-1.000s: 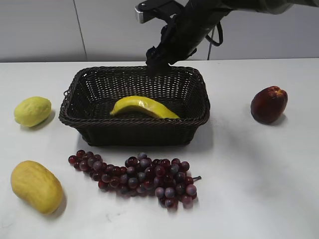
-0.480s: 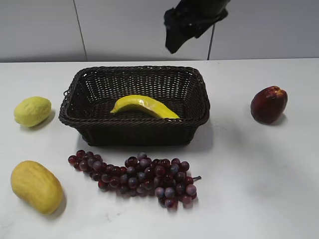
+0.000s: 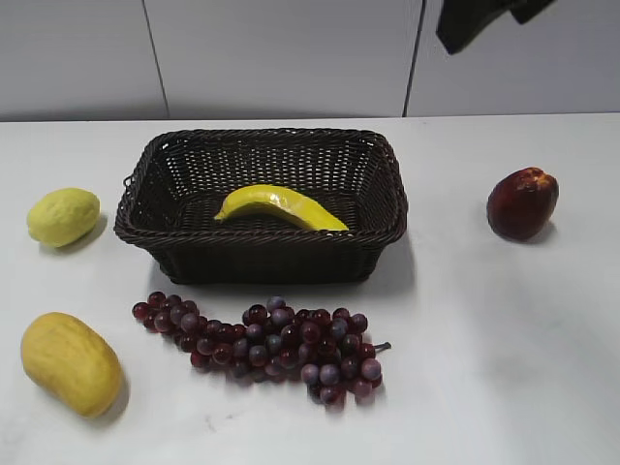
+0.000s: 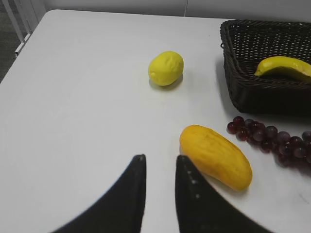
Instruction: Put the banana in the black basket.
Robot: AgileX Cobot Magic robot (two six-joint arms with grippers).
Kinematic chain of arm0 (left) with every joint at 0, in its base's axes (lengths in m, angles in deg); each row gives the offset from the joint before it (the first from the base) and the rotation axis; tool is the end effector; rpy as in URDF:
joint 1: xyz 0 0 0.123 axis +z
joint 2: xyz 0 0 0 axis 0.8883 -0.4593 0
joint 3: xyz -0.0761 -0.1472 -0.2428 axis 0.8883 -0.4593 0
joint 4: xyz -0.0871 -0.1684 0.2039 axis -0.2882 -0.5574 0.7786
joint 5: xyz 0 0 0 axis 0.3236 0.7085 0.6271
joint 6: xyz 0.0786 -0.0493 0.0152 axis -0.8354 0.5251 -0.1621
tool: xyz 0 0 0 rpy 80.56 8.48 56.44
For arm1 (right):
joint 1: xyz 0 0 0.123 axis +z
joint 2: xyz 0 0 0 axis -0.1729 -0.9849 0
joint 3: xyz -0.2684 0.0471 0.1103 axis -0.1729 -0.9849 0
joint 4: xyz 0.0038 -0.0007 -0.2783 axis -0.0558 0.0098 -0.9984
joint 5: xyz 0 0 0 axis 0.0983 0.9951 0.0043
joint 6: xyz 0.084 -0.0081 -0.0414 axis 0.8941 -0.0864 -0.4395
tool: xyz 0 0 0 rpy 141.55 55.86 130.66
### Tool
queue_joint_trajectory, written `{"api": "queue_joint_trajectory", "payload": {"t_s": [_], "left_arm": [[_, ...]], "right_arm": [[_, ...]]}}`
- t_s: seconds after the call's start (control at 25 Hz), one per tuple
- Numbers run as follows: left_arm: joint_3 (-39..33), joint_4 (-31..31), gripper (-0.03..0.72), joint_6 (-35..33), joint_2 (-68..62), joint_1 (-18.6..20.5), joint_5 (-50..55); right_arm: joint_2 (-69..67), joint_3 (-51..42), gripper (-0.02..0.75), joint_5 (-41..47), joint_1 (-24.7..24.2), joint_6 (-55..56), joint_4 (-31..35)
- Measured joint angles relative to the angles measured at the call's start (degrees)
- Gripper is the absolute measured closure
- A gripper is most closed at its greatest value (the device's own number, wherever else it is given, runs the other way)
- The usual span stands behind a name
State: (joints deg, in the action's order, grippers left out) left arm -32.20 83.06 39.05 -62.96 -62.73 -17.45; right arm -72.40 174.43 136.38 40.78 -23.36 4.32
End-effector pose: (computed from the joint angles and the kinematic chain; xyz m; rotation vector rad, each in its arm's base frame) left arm 0.0109 -0.0069 0.2859 0.0588 2.0666 -0.0695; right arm 0.2924 0.1744 0.3961 -0.7179 2.5377 0.1803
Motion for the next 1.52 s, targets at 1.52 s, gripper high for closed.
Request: {"api": "queue_joint_trajectory", "payload": {"t_s": [1.52], "left_arm": [[0.0, 0.0, 0.486, 0.0, 0.0, 0.0, 0.0]], "right_arm": [[78.98, -51.38, 0.148, -3.14, -24.29, 5.23, -3.42]]}}
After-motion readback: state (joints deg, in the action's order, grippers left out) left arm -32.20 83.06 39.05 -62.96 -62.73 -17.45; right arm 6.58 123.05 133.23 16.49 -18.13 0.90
